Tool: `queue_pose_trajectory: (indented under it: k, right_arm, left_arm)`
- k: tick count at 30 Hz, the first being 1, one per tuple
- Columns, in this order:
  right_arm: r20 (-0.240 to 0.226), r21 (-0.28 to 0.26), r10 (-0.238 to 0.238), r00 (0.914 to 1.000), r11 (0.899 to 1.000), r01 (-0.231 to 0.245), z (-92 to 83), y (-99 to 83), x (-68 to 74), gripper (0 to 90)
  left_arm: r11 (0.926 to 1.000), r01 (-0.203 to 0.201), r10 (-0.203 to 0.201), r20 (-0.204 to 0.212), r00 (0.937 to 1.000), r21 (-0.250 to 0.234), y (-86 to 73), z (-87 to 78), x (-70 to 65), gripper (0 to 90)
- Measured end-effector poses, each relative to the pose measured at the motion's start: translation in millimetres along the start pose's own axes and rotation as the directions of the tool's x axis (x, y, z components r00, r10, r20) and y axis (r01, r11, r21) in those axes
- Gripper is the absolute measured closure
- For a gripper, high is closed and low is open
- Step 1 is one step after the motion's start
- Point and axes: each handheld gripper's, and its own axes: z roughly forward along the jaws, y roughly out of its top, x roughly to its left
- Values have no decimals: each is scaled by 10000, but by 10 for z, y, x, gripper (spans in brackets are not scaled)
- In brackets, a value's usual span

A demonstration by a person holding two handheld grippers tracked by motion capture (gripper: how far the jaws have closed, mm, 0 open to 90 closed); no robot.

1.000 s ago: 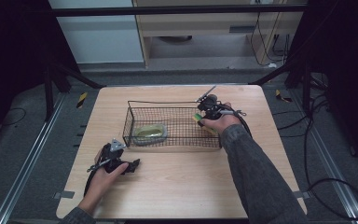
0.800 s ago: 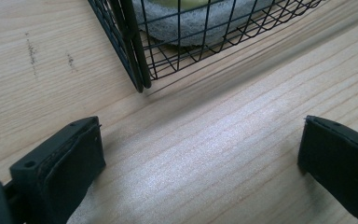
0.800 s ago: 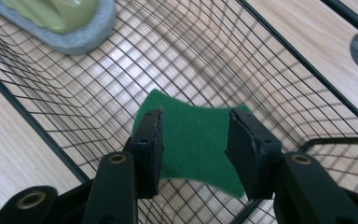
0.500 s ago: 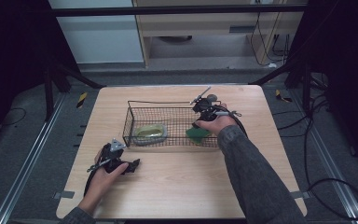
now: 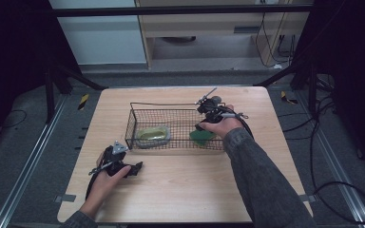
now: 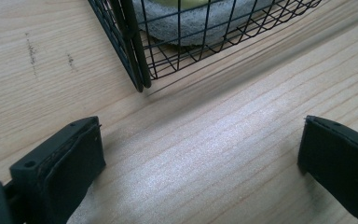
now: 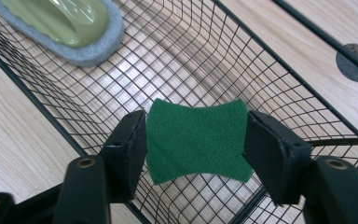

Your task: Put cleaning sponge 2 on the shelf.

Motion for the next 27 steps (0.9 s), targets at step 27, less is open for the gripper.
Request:
queue_pose_trajectory:
  k: [27]
  right_arm:
    - [610,-2337,464,9971,9718,-309,-524,-159,-110,58]
  left_arm:
    - [10000,28,-28,13,10000,12,0,-1,-1,0]
